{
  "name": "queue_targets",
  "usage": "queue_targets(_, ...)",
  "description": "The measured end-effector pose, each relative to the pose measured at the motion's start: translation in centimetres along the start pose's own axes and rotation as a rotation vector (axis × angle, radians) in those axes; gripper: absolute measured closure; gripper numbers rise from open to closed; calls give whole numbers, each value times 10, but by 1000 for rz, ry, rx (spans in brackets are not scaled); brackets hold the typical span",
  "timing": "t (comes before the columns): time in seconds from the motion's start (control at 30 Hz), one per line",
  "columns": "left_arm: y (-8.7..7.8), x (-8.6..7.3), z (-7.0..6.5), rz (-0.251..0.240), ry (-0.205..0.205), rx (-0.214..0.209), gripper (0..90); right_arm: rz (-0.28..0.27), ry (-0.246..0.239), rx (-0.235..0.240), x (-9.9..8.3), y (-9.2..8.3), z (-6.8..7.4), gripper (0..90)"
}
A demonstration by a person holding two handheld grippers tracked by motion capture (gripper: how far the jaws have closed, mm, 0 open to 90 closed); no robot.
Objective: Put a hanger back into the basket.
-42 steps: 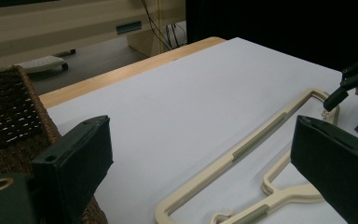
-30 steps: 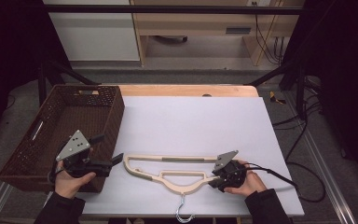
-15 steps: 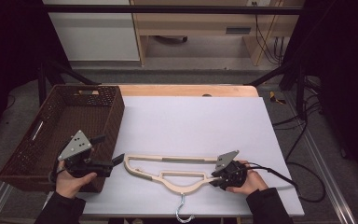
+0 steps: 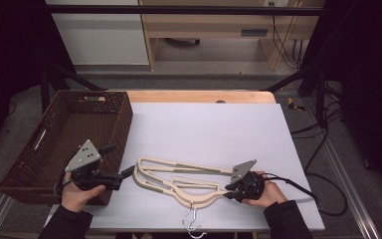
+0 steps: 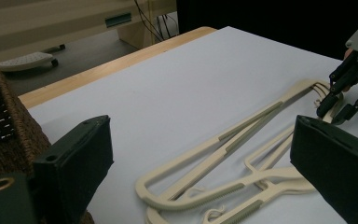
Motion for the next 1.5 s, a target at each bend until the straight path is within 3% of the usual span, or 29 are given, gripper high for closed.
queue_targets(0.4,3,-2,-5,14,12,-9,57,-37,19,46,5,-3,4,786)
queue_targets(0.83,22,-14,-28,66,39,-54,64,-149,86,69,21,-21,5,798)
queue_targets(1.23,46,-42,-53,158,89,-116,85,-201,111,55,30,-31,4,799)
queue_targets(1.33,51,-56,-61,191,99,-126,100,-212,119,55,31,-32,3,799)
queue_targets(1.37,55,-68,-64,225,109,-125,101,-213,121,56,31,-32,3,799)
queue_targets(1.5,62,-80,-69,244,113,-124,139,-220,130,59,32,-33,3,799)
Point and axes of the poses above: each handheld gripper's, and its own axes: y roughly forward along the jaws, x roughly out of its top, z roughly to its left, the point moved 10 cm from there along y, roughly forward along the jaws, and after that the axes turned 14 degrees about -y, right-handed, at the moved point
